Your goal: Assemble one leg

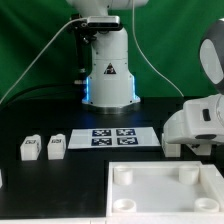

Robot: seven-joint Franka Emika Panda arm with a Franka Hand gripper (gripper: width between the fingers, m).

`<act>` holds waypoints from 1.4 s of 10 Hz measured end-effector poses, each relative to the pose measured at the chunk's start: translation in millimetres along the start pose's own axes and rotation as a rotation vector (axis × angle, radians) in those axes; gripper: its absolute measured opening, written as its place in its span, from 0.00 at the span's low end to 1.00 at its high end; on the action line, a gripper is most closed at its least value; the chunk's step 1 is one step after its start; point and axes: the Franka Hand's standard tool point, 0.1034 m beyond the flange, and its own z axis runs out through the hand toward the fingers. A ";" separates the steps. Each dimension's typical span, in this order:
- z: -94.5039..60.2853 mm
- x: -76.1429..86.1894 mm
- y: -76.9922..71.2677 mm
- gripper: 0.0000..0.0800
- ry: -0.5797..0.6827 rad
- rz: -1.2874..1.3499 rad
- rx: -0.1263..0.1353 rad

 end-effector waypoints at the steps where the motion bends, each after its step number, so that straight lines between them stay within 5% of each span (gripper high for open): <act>1: 0.0 0.0 0.0 0.36 0.000 0.000 0.000; 4: -5.2 1.7 2.6 0.36 0.013 -0.010 -0.002; 7: -77.4 -13.8 26.6 0.36 0.153 -0.050 0.018; 11: -174.5 -41.1 75.7 0.36 0.710 -0.037 0.101; 14: -172.7 -37.0 71.0 0.36 1.026 -0.038 0.131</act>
Offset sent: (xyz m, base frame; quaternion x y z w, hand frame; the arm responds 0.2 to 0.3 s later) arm 0.0000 0.0000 0.0000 0.0000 0.0000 0.0000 1.0000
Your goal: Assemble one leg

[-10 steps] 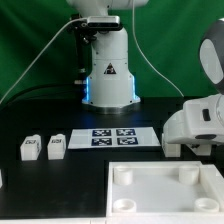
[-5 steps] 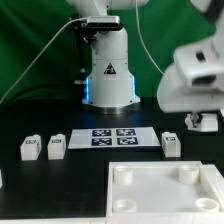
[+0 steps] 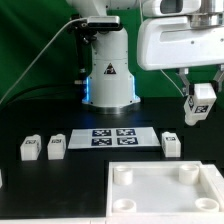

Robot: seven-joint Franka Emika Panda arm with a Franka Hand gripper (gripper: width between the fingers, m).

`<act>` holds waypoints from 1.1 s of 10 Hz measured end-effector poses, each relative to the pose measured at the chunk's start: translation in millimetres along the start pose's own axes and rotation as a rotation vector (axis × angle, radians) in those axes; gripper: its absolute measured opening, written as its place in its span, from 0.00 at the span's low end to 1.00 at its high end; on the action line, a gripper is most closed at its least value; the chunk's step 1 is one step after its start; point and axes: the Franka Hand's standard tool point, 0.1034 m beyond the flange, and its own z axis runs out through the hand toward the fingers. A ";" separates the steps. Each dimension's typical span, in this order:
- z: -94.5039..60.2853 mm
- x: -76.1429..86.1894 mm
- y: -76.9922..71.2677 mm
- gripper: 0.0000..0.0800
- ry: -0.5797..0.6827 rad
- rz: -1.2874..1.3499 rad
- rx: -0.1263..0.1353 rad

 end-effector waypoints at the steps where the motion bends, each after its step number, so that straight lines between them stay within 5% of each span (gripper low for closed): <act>1: 1.3 11.8 3.8 0.36 0.102 -0.002 0.010; 3: 4.2 58.2 37.0 0.36 0.359 -0.018 -0.001; 5: -17.5 95.9 53.1 0.36 0.565 -0.027 -0.023; 7: 15.1 71.8 54.3 0.36 0.444 -0.035 -0.025; 8: 5.9 79.3 53.9 0.36 0.482 -0.039 -0.026; 10: 26.7 74.0 51.7 0.36 0.453 -0.041 -0.023; 11: 28.1 87.2 48.1 0.36 0.462 -0.034 -0.019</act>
Offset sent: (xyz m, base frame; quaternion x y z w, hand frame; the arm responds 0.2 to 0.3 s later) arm 0.0985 -0.0582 0.0439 -0.0746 0.2162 -0.0771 0.9704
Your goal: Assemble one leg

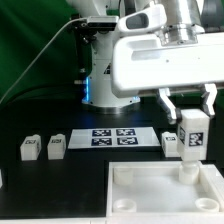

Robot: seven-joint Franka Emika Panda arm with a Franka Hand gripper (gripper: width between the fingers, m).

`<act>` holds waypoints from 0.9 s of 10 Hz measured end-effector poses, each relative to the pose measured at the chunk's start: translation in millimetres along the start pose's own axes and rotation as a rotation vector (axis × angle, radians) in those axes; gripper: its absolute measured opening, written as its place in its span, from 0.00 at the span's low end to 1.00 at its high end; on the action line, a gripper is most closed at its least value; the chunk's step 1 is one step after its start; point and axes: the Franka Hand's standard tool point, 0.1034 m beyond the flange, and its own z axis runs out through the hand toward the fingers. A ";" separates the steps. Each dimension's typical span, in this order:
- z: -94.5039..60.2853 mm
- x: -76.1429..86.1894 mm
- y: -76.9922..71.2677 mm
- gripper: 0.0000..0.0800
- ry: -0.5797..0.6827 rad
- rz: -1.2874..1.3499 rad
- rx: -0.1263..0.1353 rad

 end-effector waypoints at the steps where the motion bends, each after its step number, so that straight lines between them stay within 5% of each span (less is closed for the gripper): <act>1: 4.5 11.0 0.8 0.36 0.016 0.001 0.000; 3: 17.8 15.7 0.4 0.36 0.023 0.004 0.001; 9: 45.2 -12.1 -13.7 0.36 -0.011 0.018 0.007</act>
Offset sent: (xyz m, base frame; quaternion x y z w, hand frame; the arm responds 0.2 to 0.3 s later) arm 0.0148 0.0110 -0.0228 -0.0148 0.0306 0.0139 0.9993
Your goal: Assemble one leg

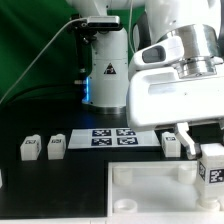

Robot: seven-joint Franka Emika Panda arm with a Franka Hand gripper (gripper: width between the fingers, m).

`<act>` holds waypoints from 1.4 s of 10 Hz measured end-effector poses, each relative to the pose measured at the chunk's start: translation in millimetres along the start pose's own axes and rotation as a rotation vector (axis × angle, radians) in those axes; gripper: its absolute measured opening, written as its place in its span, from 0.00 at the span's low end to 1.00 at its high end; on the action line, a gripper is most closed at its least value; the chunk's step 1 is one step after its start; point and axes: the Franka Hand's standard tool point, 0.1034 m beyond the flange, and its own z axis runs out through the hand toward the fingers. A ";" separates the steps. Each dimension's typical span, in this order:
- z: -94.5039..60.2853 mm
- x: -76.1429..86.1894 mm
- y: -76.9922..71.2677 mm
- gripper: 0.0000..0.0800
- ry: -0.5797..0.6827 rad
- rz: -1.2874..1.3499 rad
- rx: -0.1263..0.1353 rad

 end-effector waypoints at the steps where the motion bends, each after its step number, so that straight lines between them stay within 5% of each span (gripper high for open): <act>1: 0.5 0.1 0.1 0.36 0.005 0.002 -0.001; 8: 7.1 -9.3 1.9 0.36 -0.007 0.013 -0.010; 10: 8.5 -12.1 2.0 0.46 -0.022 0.011 -0.010; 11: 8.5 -12.1 2.0 0.69 -0.022 0.010 -0.010; 14: 8.8 -12.6 2.0 0.80 -0.023 0.007 -0.010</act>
Offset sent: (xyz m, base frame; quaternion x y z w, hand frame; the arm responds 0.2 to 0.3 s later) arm -0.0055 0.0011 -0.0241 -0.0189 0.0092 -0.0040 0.9998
